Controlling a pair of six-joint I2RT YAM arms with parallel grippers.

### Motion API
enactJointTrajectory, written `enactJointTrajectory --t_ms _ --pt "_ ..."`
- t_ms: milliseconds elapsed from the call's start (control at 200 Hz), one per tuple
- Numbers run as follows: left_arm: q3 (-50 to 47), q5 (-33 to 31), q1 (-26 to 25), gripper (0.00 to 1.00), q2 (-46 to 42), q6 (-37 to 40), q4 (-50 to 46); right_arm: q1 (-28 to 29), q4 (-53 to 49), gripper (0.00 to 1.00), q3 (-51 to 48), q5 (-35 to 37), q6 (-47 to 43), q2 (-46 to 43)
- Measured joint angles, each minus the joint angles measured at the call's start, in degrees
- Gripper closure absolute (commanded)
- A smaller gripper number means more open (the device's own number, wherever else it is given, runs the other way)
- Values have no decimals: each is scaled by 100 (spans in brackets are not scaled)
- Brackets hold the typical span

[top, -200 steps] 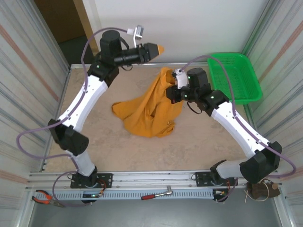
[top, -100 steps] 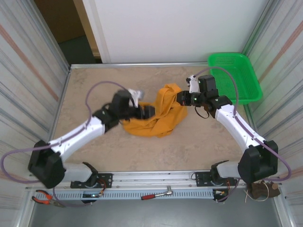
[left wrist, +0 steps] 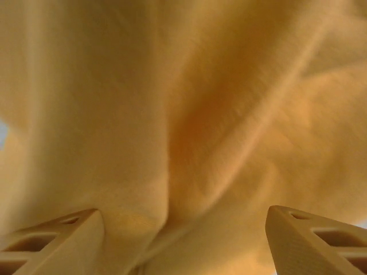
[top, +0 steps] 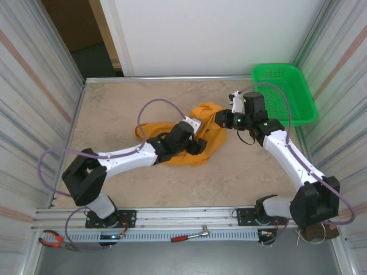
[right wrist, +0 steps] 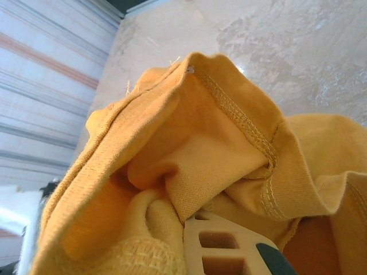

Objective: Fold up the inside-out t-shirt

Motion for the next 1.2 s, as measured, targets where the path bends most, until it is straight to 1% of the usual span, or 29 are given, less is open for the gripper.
enactJointTrajectory --t_ms 35,85,125,155,220,311,401,486,496,506,546,571,611,671,711,771,857,932,1012,1092,1197 --pt "94 -68 50 50 74 48 -4 0 -2 100 -17 2 17 -57" --pt "227 -68 188 75 162 81 -7 0 -2 100 -39 4 31 -138" --pt "321 -39 328 88 208 144 -13 -2 -2 100 -68 7 70 -199" --pt "391 44 455 100 227 192 -39 -4 -2 100 -92 9 92 -245" --pt "566 308 774 100 225 354 -190 -22 0 100 -149 24 129 -321" --pt "844 984 1235 100 136 474 -461 -96 24 100 -188 61 195 -328" --pt "1040 1851 1659 100 -155 542 -772 -256 179 100 -190 90 321 -195" --pt "1268 2863 1993 100 -511 516 -1010 -424 348 100 -79 153 472 225" --pt "1296 2981 2026 100 -553 514 -1027 -448 363 97 -46 155 479 291" --pt "1316 3051 2046 100 -577 511 -1038 -466 382 91 -13 162 496 356" --pt "1412 3449 2131 100 -713 450 -1062 -525 431 62 144 177 577 638" --pt "1456 3657 2164 100 -776 420 -1062 -553 437 54 297 208 584 833" --pt "1513 3960 2203 100 -883 328 -1056 -612 422 48 509 293 586 1099" --pt "1541 4301 2267 100 -981 179 -1025 -708 404 45 739 481 570 1357" --pt "1541 4500 2306 100 -1010 59 -990 -754 361 44 748 616 570 1346" --pt "1539 4675 2334 100 -999 -83 -973 -745 247 41 660 804 557 1132" --pt "1523 4878 2369 100 -927 -273 -931 -450 107 37 280 1237 516 367" --pt "1493 5049 2406 100 -863 -415 -905 138 35 32 -103 1580 431 -494" --pt "1484 5178 2444 100 -815 -501 -905 807 144 28 -404 1840 378 -1045" --pt "1484 5250 2468 100 -793 -560 -907 1296 363 25 -619 2031 295 -1097" --pt "1484 5342 2481 100 -789 -627 -905 1672 581 24 -636 2223 179 -498"
